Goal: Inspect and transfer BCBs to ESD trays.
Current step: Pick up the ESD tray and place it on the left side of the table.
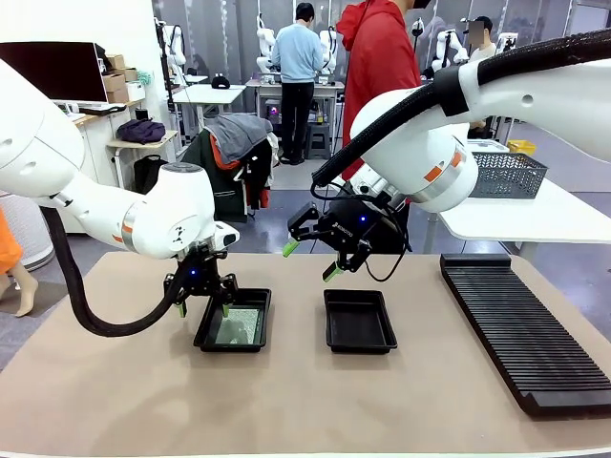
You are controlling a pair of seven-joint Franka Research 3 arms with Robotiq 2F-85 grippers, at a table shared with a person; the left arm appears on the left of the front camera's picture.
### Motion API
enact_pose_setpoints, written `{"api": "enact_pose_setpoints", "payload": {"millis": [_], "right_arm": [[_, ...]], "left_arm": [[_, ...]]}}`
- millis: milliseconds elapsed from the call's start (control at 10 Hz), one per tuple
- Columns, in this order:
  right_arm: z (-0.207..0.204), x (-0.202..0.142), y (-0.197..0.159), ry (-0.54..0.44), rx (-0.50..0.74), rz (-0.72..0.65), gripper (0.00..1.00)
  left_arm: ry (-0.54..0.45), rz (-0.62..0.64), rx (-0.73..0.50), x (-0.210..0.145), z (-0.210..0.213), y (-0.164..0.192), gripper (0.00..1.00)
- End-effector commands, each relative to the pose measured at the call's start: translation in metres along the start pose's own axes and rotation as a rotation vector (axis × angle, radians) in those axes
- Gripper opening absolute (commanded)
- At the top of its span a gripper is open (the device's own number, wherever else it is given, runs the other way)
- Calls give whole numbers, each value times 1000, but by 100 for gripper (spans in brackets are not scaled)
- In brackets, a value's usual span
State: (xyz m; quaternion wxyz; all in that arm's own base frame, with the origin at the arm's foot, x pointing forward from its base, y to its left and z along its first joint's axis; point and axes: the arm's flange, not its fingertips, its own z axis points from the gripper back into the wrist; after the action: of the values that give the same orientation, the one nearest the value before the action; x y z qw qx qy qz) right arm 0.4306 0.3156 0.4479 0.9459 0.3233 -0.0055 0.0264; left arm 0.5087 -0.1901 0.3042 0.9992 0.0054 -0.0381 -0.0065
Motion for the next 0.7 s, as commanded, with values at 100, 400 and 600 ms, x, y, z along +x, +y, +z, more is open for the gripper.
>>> {"api": "enact_pose_setpoints", "payload": {"millis": [100,400,600], "right_arm": [[-2,2,2,2,-9,-17,100],[-2,2,2,2,-9,-17,100],[-2,2,2,2,-9,-17,100]], "left_arm": [[0,10,0,1,0,2,100],[0,10,0,1,0,2,100],[5,-6,0,0,0,4,92]]}}
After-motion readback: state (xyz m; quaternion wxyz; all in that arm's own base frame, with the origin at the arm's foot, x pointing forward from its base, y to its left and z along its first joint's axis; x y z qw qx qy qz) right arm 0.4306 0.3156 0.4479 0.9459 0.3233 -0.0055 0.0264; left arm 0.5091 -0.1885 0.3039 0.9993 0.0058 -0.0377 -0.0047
